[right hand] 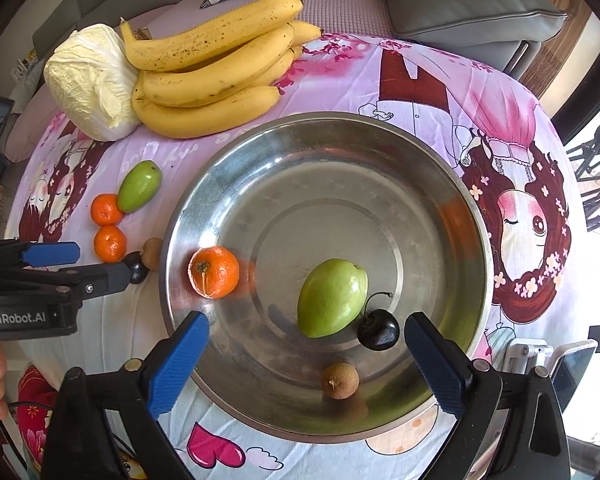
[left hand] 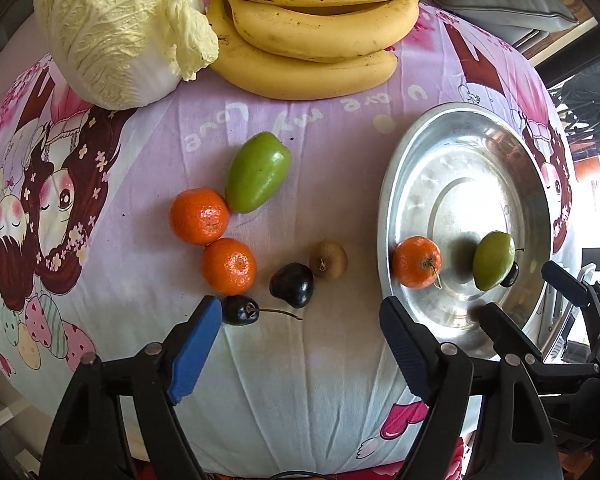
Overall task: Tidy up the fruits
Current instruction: 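Lift both open grippers away from the bowl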
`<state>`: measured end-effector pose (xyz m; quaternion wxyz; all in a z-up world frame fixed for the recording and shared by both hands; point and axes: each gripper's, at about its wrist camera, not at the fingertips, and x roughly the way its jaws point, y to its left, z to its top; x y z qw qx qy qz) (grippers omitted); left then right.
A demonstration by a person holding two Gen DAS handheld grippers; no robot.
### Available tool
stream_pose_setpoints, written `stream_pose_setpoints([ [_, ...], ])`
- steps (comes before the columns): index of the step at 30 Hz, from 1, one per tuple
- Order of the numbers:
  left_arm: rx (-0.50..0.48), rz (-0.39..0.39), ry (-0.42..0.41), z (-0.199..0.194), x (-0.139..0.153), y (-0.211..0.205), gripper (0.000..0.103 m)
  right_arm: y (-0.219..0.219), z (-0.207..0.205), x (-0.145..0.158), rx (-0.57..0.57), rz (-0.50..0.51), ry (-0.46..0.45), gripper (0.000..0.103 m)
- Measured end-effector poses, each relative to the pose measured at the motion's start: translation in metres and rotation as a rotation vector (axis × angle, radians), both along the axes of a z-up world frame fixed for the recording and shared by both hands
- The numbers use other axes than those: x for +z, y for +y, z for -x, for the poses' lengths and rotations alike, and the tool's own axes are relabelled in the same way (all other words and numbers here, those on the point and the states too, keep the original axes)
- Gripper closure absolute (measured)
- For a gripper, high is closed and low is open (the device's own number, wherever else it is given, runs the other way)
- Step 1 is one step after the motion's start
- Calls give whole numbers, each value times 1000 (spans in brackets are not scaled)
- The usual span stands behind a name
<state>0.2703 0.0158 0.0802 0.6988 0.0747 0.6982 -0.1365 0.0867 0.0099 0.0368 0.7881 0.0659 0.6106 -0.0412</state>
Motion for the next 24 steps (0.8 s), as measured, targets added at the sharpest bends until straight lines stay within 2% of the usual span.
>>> stream_pose_setpoints([
  [2,15,-10,0,-1,-3,7,16,-1,-1,-1,-2,0,4,1],
  [9,44,-27,-16,-4,-10,20,15,-5,-3,0,-5,6,-2,0],
  [12,54,10,-24,-5,-9,30,6,-3,-5,3,-5,7,-11,0],
  [18,131,112,-42,-7,-8,59,5,6,-7,10,-23,-31,-50,0],
  [24,175,81,-90,0,-7,82,5,14,-7,12,-55,-57,-70,0],
])
